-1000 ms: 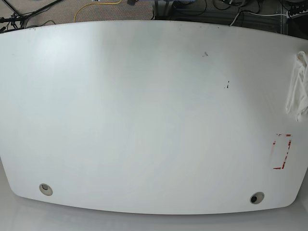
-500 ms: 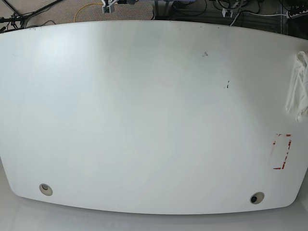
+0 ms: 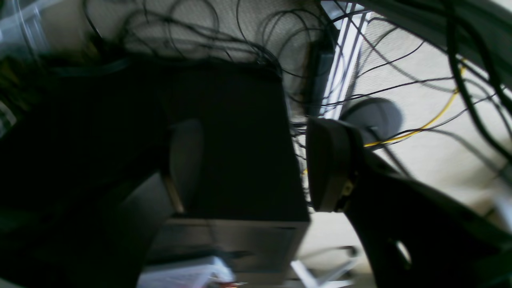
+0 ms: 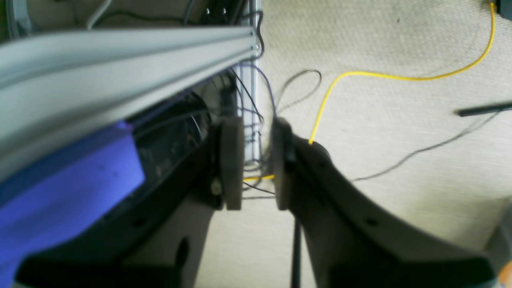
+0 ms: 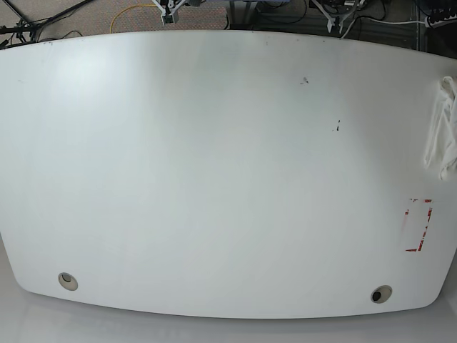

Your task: Fold the T-shirt properly

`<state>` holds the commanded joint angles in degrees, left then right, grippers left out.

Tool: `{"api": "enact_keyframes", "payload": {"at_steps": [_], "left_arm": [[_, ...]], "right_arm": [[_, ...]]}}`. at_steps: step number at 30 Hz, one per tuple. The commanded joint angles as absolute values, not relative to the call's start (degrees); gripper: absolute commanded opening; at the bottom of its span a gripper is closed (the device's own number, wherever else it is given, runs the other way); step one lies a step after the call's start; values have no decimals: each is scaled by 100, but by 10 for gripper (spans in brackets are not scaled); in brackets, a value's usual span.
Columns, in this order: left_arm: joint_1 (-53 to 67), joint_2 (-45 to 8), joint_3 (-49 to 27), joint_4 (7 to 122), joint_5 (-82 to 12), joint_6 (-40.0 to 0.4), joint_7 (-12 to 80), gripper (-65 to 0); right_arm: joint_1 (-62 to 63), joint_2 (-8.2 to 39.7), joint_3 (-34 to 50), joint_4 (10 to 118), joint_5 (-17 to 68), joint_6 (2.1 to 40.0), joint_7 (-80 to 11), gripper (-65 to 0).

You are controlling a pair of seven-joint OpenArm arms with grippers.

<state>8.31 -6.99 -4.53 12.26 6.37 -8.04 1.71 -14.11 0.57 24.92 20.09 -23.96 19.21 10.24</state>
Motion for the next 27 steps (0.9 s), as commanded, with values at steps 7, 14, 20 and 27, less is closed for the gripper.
{"api": "enact_keyframes", "payload": {"at_steps": [7, 14, 20, 27], "left_arm": [[831, -690, -479, 1226, 637, -796, 154, -274], [831, -681, -453, 1209, 646, -796, -13, -274], [875, -505, -453, 1182, 655, -796, -295, -274], [875, -462, -453, 1182, 655, -796, -295, -274]], "right_arm": [[-1411, 40, 2492, 2009, -2396, 1921, 1024, -526], [-1411, 40, 2492, 2000, -2369, 1921, 1024, -526], [-1420, 40, 2527, 2000, -2360, 1921, 1007, -526], [-1473, 57, 2536, 2000, -2360, 1921, 998, -526]]}}
